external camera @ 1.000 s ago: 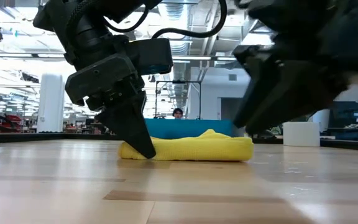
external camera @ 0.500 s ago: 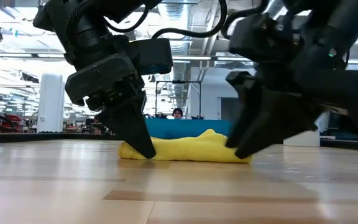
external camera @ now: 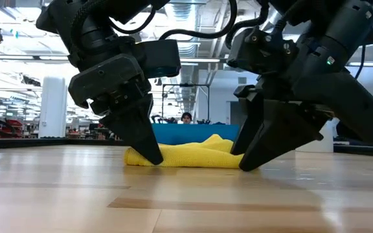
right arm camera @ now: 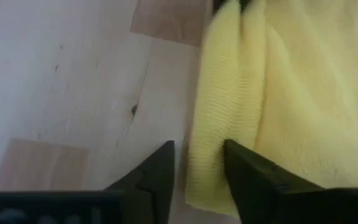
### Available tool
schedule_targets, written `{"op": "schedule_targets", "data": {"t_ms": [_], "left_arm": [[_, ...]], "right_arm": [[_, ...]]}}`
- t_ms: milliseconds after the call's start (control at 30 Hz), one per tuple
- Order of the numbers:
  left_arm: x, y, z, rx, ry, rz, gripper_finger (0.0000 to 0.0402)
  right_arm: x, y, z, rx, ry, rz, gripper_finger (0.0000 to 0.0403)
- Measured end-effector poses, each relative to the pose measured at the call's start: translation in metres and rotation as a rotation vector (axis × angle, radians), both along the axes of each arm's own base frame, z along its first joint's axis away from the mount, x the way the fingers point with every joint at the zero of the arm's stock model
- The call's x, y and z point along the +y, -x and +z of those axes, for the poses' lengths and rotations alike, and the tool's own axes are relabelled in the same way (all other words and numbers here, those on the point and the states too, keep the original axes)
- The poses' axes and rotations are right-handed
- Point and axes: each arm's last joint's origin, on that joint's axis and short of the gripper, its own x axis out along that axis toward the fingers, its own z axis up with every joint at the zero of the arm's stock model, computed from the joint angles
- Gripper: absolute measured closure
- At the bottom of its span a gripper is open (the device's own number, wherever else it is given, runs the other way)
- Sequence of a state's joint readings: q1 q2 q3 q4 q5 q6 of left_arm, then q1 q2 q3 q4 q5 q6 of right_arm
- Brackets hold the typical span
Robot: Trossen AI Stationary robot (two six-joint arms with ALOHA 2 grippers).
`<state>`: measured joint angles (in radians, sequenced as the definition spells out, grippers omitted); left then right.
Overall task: Roll microfiber towels into tight, uniform cylinder then place into a basket
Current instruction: Roll the yellow towel
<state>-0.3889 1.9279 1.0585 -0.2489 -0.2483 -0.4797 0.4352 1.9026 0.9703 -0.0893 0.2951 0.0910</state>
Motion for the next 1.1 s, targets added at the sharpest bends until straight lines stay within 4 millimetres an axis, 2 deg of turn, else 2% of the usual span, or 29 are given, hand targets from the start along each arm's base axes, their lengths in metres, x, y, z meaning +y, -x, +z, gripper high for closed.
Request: {"op": "schedule_targets", "data": {"t_ms": [100,233,300,467,700,833,1000,1100], "left_arm": [[-0.003,0.002,0.008,-0.016,0.024,-0.016,0.0383],[-0.005,0.004,0.015,-0.015,0.062,-0.045,0.0383],[-0.006,0.005,0.017,-0.011,0.086,-0.056,0.0383],[-0.009,0.005,0.018,0.010,0.180,-0.076,0.0383],[-0.013,0.002,0.022,0.026,0.359,-0.053,0.0383],[-0.012,0.001,0.024,0.071,0.496,-0.041,0.0383],[-0.012,0.002,0.022,0.085,0.505,-0.030,0.0383],[-0.012,0.003,0.022,0.098,0.503,-0.039,0.0383]], "right_arm": [[-0.006,-0.002,-0.001,0.017,-0.055,-0.059,0.0283],[-0.013,-0.005,0.000,0.046,-0.151,-0.099,0.0368],[-0.015,-0.007,0.000,0.059,-0.213,-0.094,0.0388],[-0.018,-0.014,0.002,0.116,-0.528,-0.116,0.0374],[-0.016,-0.019,0.008,0.275,-0.940,-0.186,0.0395],[-0.015,-0.021,0.004,0.352,-1.057,-0.283,0.0385],[-0.016,-0.026,-0.012,0.364,-1.081,-0.362,0.0390],[-0.018,-0.028,-0.014,0.365,-1.111,-0.372,0.0391]]}}
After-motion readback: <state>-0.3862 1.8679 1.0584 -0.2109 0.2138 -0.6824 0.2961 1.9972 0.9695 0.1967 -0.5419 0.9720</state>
